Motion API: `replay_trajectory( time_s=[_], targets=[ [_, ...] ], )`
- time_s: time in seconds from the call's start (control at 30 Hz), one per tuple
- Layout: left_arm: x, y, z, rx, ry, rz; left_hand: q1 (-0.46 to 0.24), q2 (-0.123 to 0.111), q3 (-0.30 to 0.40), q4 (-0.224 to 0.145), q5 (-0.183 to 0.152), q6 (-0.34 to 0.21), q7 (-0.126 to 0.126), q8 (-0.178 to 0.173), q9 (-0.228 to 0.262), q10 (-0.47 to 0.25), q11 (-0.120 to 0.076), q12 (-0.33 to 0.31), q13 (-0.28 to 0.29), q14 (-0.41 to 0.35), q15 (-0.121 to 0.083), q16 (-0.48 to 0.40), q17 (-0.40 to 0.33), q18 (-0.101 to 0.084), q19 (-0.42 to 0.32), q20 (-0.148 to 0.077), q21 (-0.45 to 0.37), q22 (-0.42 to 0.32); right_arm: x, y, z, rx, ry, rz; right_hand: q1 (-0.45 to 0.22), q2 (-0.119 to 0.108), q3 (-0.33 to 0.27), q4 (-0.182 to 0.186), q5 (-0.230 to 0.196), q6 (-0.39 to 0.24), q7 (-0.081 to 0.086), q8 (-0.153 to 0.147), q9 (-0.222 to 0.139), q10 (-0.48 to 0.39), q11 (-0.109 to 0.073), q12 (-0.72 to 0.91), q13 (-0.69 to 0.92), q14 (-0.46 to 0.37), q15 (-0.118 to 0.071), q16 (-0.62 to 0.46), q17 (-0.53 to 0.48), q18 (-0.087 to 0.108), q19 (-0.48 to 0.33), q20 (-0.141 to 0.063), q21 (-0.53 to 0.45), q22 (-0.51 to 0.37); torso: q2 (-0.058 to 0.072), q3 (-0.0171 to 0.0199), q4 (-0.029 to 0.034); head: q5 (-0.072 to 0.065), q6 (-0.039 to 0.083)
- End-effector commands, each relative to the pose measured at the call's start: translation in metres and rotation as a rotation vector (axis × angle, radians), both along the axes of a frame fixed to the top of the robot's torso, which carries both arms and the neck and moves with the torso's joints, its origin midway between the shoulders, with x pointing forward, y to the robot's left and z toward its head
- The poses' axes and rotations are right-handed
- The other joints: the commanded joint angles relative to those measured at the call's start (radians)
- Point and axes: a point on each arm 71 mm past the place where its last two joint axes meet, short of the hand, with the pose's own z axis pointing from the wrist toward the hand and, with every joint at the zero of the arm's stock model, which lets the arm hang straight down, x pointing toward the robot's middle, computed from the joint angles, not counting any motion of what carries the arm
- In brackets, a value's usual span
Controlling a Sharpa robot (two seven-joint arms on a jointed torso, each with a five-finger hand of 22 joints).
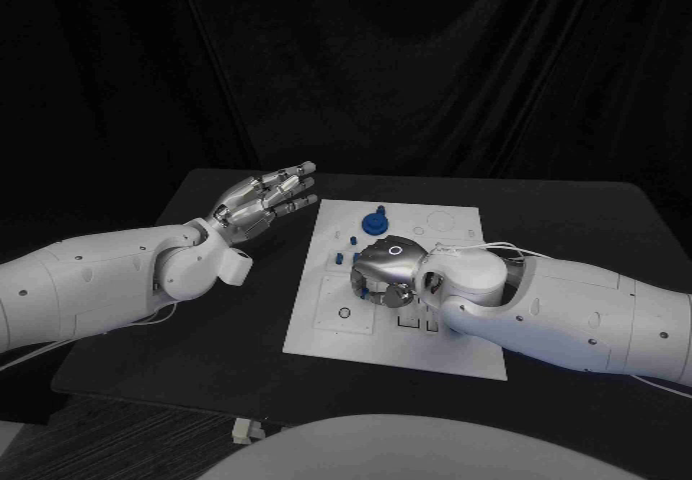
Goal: Assemble the parts on the task board
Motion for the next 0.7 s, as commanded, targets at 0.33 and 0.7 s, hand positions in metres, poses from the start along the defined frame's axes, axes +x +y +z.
replay_trajectory(
  time_s=[0.33,0.7],
  targets=[
    [-0.0006,-0.0004,0.0037,-0.054,-0.05,-0.003,0.019,-0.004,0.026,-0.007,0.018,-0.007,0.0,-0.007,-0.003,-0.006,0.011,0.013,-0.004,0.005,0.013,0.011,0.012,0.0,0.009,0.001,-0.007,0.011,-0.0016,0.0022,-0.003,0.013,-0.015,-0.007,0.0,-0.006,0.075,-0.014,0.0,-0.003,0.0,-0.002,0.017,0.047,-0.01,0.061,0.065,0.033,0.004,-0.006,0.001,0.036,-0.011,0.003,-0.012,0.175,0.0,0.0,0.0005,0.002,0.0],
    [-0.0006,-0.0002,0.0029,-0.052,-0.045,-0.006,0.021,-0.003,0.028,-0.008,0.019,-0.005,0.0,-0.007,-0.002,-0.008,0.01,0.012,-0.005,0.005,0.014,0.011,0.012,0.0,0.009,0.001,-0.007,0.011,-0.0024,0.0019,-0.0062,-0.007,-0.002,-0.014,-0.013,-0.009,0.077,-0.019,-0.012,-0.013,0.002,-0.009,0.017,0.038,-0.009,0.061,0.068,0.031,0.004,-0.01,-0.006,0.037,-0.015,0.003,-0.018,0.173,0.0,-0.0001,0.0005,0.003,0.0]
  ],
)
